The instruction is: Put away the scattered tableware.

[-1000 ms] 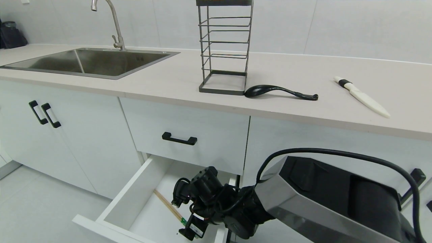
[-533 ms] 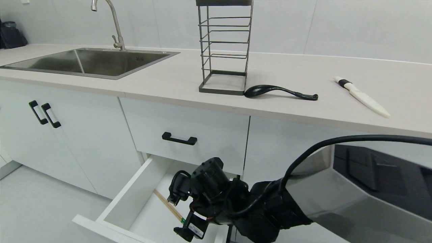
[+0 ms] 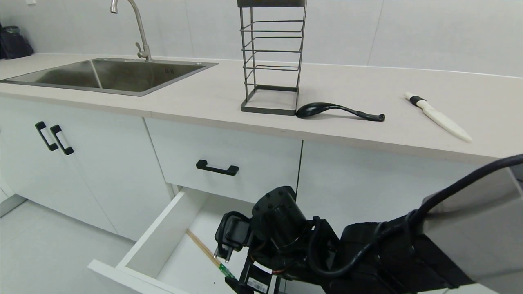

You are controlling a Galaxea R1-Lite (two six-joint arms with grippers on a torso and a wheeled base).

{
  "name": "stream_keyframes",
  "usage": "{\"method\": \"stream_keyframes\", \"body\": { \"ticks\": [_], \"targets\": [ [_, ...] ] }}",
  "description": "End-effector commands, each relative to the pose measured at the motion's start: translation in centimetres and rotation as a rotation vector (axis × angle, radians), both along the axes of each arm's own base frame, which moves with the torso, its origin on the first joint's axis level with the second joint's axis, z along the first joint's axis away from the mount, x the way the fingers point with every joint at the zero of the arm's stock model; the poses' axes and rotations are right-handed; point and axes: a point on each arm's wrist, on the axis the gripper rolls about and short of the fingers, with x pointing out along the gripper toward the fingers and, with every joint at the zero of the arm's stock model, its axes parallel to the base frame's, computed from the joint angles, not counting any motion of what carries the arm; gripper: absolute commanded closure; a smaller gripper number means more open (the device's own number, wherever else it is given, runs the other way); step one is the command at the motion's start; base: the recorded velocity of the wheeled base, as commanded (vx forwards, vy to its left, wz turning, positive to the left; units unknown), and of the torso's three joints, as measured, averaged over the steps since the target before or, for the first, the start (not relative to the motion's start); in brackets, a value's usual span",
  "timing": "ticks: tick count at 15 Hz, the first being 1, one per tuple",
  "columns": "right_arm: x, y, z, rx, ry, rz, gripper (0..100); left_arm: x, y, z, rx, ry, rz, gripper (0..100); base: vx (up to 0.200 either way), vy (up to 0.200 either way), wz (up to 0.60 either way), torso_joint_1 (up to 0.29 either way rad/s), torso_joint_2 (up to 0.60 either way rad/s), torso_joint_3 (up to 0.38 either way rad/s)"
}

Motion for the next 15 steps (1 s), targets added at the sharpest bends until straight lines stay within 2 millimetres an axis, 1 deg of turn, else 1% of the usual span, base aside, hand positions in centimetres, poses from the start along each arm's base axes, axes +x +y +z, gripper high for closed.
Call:
{"method": "stream_keyframes", "body": {
  "ticks": [1,3,5,6,7,9,10,12,14,15],
  "targets": [
    [-0.5,-0.8,1.5,0.014,-0.029,0.016,0,0.0,0.0,0.0,0.0,0.001,0.0,0,0.0,0.0,0.0,0.0,0.0,0.0],
    [-1.1,-1.7,2.2,0.001,-0.054,0.042,0,0.0,0.0,0.0,0.0,0.001,0.0,0,0.0,0.0,0.0,0.134,-0.09,-0.027],
    [-1.5,-2.2,3.0,0.015,-0.063,0.043,0,0.0,0.0,0.0,0.0,0.001,0.0,0,0.0,0.0,0.0,0.234,-0.06,-0.11],
    [-1.5,-2.3,3.0,0.014,-0.063,0.043,0,0.0,0.0,0.0,0.0,0.001,0.0,0,0.0,0.0,0.0,0.256,-0.25,-0.203],
    [-2.1,-2.6,3.3,0.017,-0.064,0.054,0,0.0,0.0,0.0,0.0,0.001,0.0,0,0.0,0.0,0.0,0.261,-0.5,-0.281],
    [-2.5,-3.0,3.9,0.02,-0.057,0.07,0,0.0,0.0,0.0,0.0,0.001,0.0,0,0.0,0.0,0.0,0.178,-0.66,-0.171],
    [-2.9,-3.4,4.4,0.004,-0.026,0.089,0,0.0,0.0,0.0,0.0,0.001,0.0,0,0.0,0.0,0.0,0.183,-0.55,-0.163],
    [-3.3,-4.1,4.5,-0.038,0.008,0.086,0,0.0,0.0,0.0,0.0,0.001,0.0,0,0.0,0.0,0.0,0.232,-0.49,-0.21],
    [-3.4,-4.1,4.5,-0.037,0.013,0.079,0,0.0,0.0,0.0,0.0,0.001,0.0,0,0.0,0.0,0.0,0.229,-0.47,-0.22],
    [-3.4,-4.1,4.5,-0.035,0.014,0.071,0,0.0,0.0,0.0,0.0,0.001,0.0,0,0.0,0.0,0.0,0.061,-0.47,-0.227]
  ]
}}
